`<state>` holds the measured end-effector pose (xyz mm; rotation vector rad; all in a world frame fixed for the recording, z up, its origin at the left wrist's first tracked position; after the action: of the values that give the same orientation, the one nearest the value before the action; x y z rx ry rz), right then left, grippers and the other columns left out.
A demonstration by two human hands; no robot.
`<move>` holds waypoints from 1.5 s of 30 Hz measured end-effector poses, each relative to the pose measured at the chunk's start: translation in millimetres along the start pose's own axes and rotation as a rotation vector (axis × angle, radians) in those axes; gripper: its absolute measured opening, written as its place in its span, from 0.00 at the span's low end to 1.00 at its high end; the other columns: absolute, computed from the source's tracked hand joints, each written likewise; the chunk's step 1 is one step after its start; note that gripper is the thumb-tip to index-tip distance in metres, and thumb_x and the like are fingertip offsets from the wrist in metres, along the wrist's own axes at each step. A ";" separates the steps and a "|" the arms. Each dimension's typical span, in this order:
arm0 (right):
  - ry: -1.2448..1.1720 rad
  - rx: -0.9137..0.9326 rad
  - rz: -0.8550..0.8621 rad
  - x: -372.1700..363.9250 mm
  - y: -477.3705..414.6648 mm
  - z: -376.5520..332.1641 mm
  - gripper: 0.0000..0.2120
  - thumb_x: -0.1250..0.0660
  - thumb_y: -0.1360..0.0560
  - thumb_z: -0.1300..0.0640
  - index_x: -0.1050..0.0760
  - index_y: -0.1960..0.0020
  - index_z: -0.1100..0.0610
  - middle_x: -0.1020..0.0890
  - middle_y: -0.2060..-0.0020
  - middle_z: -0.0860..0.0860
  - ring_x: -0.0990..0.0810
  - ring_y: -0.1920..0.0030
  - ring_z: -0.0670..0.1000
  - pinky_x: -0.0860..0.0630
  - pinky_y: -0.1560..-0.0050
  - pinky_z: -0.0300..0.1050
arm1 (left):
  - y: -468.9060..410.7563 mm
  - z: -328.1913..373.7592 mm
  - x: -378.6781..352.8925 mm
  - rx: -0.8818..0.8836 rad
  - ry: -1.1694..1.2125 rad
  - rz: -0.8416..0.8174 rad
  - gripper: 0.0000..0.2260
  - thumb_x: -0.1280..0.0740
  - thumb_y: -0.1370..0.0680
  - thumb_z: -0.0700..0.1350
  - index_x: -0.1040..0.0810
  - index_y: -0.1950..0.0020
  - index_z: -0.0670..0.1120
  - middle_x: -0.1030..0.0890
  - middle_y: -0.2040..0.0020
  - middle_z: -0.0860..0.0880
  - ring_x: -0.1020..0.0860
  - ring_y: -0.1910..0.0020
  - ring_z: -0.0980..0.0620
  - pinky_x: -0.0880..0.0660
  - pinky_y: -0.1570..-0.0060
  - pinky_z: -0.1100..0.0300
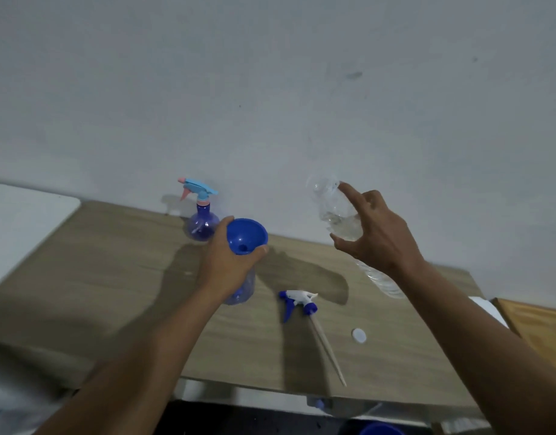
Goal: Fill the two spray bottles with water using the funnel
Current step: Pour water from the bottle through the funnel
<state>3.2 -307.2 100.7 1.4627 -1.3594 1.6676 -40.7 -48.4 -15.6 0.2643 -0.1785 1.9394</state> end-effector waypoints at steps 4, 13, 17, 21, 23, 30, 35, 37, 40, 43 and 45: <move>0.063 0.029 -0.069 -0.9 -3.6 -16.0 0.45 0.25 0.31 0.42 0.51 0.24 0.34 0.29 0.38 0.52 0.19 0.55 0.57 0.21 0.58 0.48 | 1.0 5.4 5.1 -0.009 -0.005 -0.039 0.36 0.22 0.31 0.54 0.34 0.27 0.56 0.27 0.39 0.57 0.26 0.45 0.54 0.29 0.50 0.60; 0.087 0.038 -0.187 -8.7 -6.7 -41.2 0.44 0.27 0.30 0.42 0.52 0.25 0.32 0.30 0.37 0.51 0.23 0.59 0.57 0.23 0.57 0.48 | -0.9 6.6 8.7 -0.042 -0.027 -0.091 0.36 0.23 0.31 0.54 0.35 0.27 0.56 0.27 0.41 0.57 0.26 0.46 0.55 0.31 0.51 0.61; 0.140 0.067 -0.234 -12.5 -8.6 -47.5 0.45 0.27 0.29 0.42 0.53 0.23 0.33 0.30 0.36 0.52 0.27 0.60 0.54 0.26 0.58 0.46 | -0.7 9.0 9.7 -0.054 -0.006 -0.112 0.31 0.22 0.31 0.53 0.33 0.33 0.58 0.27 0.47 0.60 0.26 0.50 0.58 0.31 0.56 0.63; 0.190 0.101 -0.286 -14.4 -10.5 -51.1 0.46 0.27 0.29 0.42 0.54 0.23 0.33 0.30 0.36 0.52 0.27 0.59 0.53 0.24 0.59 0.47 | -0.6 8.6 10.7 -0.038 0.029 -0.111 0.35 0.22 0.31 0.52 0.34 0.28 0.55 0.28 0.44 0.60 0.27 0.47 0.56 0.30 0.52 0.63; 0.220 0.121 -0.305 -14.3 -11.1 -53.3 0.46 0.27 0.28 0.42 0.54 0.22 0.34 0.30 0.35 0.52 0.29 0.58 0.52 0.26 0.59 0.45 | -0.8 7.2 10.7 -0.032 0.045 -0.117 0.35 0.21 0.31 0.52 0.34 0.28 0.55 0.28 0.44 0.60 0.27 0.46 0.56 0.31 0.51 0.62; 0.286 0.162 -0.324 -15.2 -14.7 -56.1 0.46 0.27 0.27 0.45 0.55 0.22 0.35 0.30 0.35 0.52 0.28 0.59 0.52 0.22 0.59 0.47 | -2.7 5.3 10.0 -0.038 0.048 -0.114 0.34 0.21 0.32 0.52 0.33 0.30 0.56 0.28 0.49 0.65 0.26 0.48 0.57 0.30 0.57 0.66; 0.305 0.180 -0.330 -13.7 -18.6 -57.8 0.46 0.27 0.26 0.46 0.56 0.22 0.35 0.30 0.37 0.53 0.27 0.59 0.52 0.21 0.60 0.47 | -2.8 5.5 10.4 -0.043 0.048 -0.116 0.35 0.20 0.32 0.53 0.33 0.30 0.57 0.28 0.48 0.65 0.26 0.50 0.60 0.31 0.59 0.69; 0.337 0.201 -0.349 -15.0 -19.3 -59.3 0.45 0.28 0.26 0.45 0.56 0.22 0.35 0.30 0.37 0.53 0.26 0.59 0.52 0.21 0.60 0.47 | -3.1 6.0 10.2 -0.043 0.052 -0.119 0.35 0.20 0.32 0.53 0.34 0.29 0.57 0.27 0.44 0.62 0.26 0.47 0.58 0.31 0.58 0.69; 0.371 0.211 -0.365 -12.6 -21.9 -61.3 0.45 0.29 0.25 0.45 0.57 0.21 0.35 0.31 0.36 0.53 0.28 0.59 0.52 0.25 0.61 0.45 | -3.1 5.7 10.1 -0.040 0.057 -0.122 0.36 0.20 0.32 0.53 0.34 0.29 0.57 0.27 0.42 0.60 0.26 0.46 0.56 0.31 0.58 0.68; 0.417 0.231 -0.386 -8.8 -23.6 -65.4 0.45 0.30 0.24 0.44 0.58 0.20 0.37 0.32 0.34 0.53 0.29 0.59 0.52 0.30 0.62 0.42 | -3.1 5.0 9.9 -0.042 0.060 -0.122 0.37 0.20 0.32 0.53 0.35 0.28 0.57 0.27 0.41 0.59 0.26 0.44 0.56 0.31 0.59 0.69; 0.436 0.242 -0.392 -8.1 -24.6 -67.4 0.44 0.30 0.24 0.45 0.58 0.20 0.38 0.32 0.34 0.54 0.29 0.59 0.52 0.31 0.62 0.42 | -3.3 4.8 9.7 -0.040 0.060 -0.124 0.37 0.20 0.32 0.53 0.35 0.28 0.56 0.27 0.40 0.59 0.26 0.44 0.56 0.32 0.59 0.70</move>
<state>-0.2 -235.4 107.7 1.2843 -0.6113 1.7868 -40.7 -39.6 -8.4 0.1855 -0.1578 1.8168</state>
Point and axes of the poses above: each hand's wrist, its own y-axis away from the middle knuckle, its own x-axis out of the back of the hand, z = x × y, the point moved 4 cm from there along -y, towards the middle knuckle
